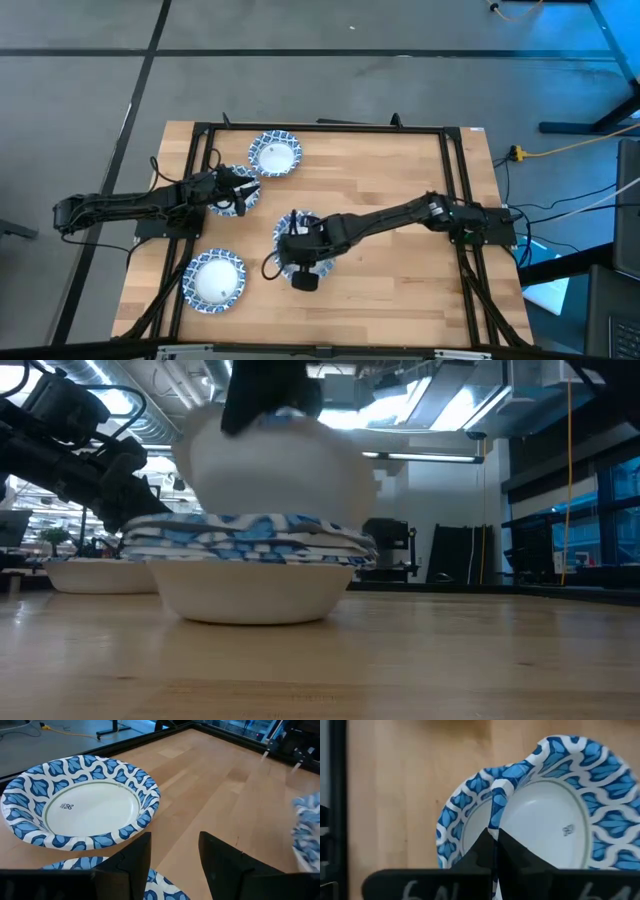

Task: Nest bowls inside each other
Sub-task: Stack the blue patterned bowl on the stacked blue patterned bowls

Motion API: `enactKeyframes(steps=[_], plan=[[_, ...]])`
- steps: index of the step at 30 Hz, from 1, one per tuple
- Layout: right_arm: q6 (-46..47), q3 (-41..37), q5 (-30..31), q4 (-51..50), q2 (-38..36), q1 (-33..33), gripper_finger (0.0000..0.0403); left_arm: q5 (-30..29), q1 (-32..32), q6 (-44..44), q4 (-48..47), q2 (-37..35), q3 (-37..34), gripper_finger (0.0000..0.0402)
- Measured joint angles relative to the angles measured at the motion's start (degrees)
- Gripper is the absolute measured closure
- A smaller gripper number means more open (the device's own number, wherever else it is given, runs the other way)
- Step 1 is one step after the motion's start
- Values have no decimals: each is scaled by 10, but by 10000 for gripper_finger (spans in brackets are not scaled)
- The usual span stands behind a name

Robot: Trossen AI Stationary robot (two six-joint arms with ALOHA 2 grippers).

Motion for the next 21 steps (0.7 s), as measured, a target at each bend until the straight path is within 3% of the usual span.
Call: enactKeyframes(steps=[11,21], plan=[[19,0,-10,-7,34,-1,381,14,0,0,-2,0,0,242],[18,0,19,-14,34,-8,316,14,0,0,-2,0,0,242]])
